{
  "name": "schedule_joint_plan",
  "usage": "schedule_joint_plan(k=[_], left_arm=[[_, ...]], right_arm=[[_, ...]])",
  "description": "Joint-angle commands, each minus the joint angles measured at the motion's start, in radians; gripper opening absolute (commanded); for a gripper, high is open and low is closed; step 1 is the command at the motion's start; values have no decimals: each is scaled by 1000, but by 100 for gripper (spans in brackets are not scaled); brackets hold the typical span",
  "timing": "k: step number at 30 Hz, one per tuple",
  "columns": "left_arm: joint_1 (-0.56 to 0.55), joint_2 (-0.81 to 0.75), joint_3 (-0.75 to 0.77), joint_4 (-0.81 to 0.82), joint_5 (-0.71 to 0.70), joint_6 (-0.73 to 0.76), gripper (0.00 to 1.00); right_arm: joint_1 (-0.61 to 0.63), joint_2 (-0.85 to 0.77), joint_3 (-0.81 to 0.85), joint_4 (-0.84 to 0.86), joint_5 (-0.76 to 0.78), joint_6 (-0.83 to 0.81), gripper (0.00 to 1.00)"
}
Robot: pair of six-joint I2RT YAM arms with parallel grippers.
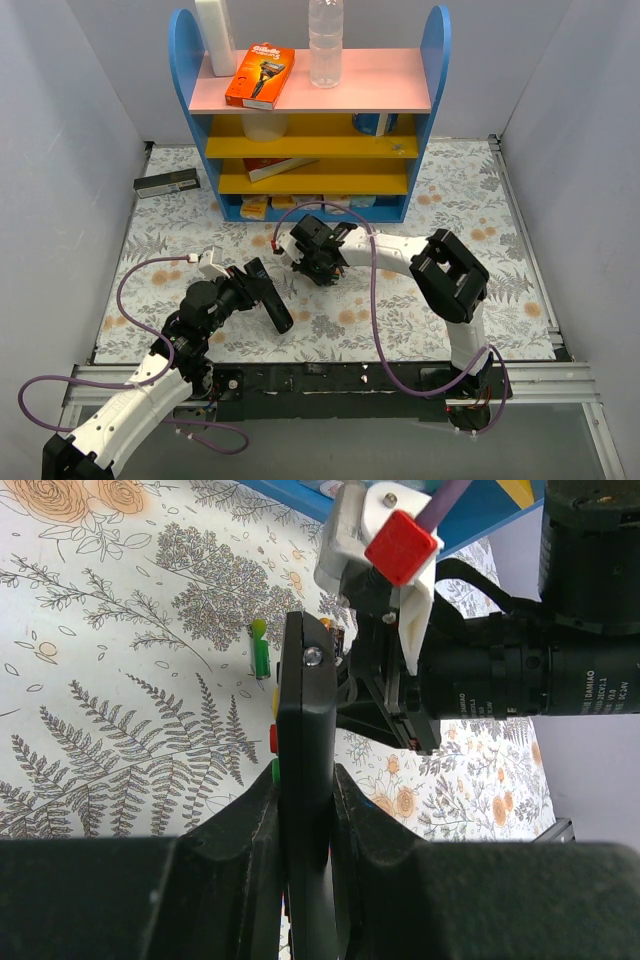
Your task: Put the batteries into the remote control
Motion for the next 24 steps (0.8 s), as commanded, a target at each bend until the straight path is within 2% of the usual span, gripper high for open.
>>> schedule_joint_plan(k=[1, 13, 21, 24], left_arm=[[4, 3, 38, 10, -3, 11, 0], [4, 15, 40, 18, 1, 14, 0], [3, 32, 41, 28, 10, 14, 0], [3, 29, 43, 24, 10, 12, 0]], right_arm=[[-3, -38, -45, -62, -66, -91, 17], [0, -117, -138, -123, -143, -242, 17], [0, -157, -194, -154, -119, -227, 18], [0, -196, -183, -157, -137, -148, 21]])
